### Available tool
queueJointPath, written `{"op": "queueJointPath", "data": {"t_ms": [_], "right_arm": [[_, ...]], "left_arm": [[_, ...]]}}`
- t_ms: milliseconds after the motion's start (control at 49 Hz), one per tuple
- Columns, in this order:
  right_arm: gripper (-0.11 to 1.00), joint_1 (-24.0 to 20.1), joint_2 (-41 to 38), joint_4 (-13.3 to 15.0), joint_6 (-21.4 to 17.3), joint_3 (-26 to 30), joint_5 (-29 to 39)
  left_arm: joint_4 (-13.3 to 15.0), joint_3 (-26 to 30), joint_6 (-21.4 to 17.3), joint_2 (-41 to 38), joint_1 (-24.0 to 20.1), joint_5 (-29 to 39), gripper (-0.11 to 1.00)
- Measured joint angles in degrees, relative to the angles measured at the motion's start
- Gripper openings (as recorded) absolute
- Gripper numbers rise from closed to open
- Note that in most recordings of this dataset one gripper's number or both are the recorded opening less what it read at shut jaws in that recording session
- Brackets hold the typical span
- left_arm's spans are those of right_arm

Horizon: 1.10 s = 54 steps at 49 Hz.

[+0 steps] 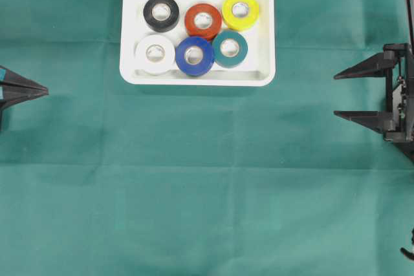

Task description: Put the tape into the white case with the right arm.

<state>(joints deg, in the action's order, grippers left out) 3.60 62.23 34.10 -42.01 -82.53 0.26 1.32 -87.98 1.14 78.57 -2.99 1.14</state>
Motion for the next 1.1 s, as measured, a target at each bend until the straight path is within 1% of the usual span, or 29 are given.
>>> {"op": "queueJointPath", "data": {"t_ms": [572,858,1103], "right_arm": [[0.48,0.09,9.05,0.35,0.35,-0.62,0.70],[0.48,0.00,9.49,0.53,0.35,-2.37,2.81],[0.48,0.00,9.49,0.53,0.35,-3.25,2.90]], "left_arm": [[0.00,-0.09,-0.09,0.00,0.00,0.00,0.00],[0.00,-0.18,-0.26,0.09,0.00,0.00,0.00],[0.00,-0.26,-0.35,0.00,0.00,0.00,0.00]]}}
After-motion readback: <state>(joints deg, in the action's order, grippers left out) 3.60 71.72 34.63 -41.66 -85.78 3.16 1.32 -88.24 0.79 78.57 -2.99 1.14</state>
